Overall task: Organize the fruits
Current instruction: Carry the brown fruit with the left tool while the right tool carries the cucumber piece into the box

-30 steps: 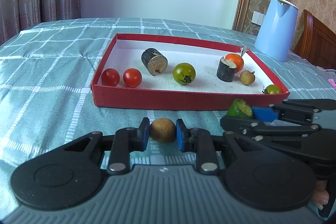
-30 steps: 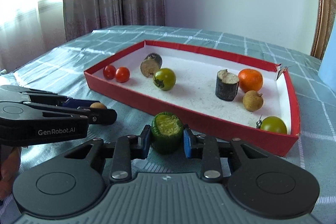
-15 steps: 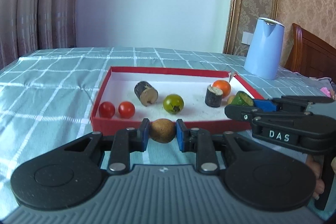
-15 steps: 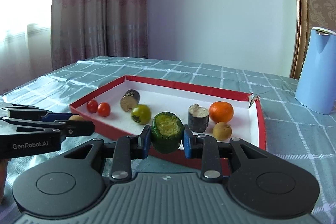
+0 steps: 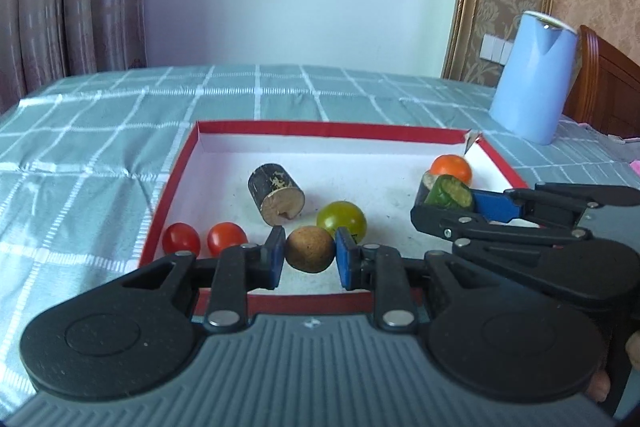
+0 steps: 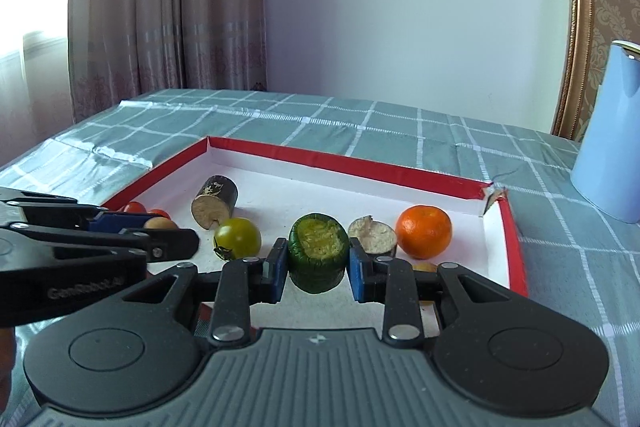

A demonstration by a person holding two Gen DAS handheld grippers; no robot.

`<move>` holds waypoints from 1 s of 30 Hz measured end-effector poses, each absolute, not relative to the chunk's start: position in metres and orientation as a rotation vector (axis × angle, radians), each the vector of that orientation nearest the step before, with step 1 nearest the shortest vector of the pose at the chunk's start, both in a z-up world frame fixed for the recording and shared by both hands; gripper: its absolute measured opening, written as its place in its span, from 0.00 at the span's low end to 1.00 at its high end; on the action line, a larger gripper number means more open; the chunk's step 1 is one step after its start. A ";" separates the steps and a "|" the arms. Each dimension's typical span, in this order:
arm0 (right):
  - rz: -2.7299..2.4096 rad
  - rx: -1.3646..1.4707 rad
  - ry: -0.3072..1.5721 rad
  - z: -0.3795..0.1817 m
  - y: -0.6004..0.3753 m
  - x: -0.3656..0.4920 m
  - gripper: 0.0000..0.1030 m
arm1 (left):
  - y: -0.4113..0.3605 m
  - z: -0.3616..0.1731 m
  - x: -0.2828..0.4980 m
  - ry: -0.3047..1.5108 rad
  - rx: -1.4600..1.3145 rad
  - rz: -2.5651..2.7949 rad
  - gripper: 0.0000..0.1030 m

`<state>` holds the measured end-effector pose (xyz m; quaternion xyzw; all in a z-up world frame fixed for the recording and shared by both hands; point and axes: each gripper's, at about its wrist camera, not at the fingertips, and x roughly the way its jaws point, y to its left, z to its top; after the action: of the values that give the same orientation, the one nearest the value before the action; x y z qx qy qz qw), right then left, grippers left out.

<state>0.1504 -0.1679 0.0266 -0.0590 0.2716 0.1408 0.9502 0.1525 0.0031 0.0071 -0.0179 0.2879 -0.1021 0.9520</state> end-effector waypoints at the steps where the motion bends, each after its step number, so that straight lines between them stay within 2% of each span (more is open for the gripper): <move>1: 0.285 -0.124 0.553 0.026 -0.166 0.153 0.29 | 0.002 0.006 0.154 0.592 -0.033 -0.207 0.23; 12: 0.258 -0.156 0.613 0.014 -0.149 0.185 0.29 | 0.004 -0.006 0.182 0.659 -0.028 -0.167 0.23; 28: 0.248 -0.132 0.661 0.008 -0.150 0.194 0.29 | 0.001 -0.009 0.183 0.639 0.009 -0.137 0.23; 30: 0.247 -0.130 0.661 0.008 -0.150 0.194 0.29 | 0.002 -0.009 0.183 0.640 0.003 -0.135 0.26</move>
<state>0.1941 -0.1500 0.0079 -0.0635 0.3234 0.1211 0.9363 0.1829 0.0017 -0.0088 0.0015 0.3142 -0.0663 0.9471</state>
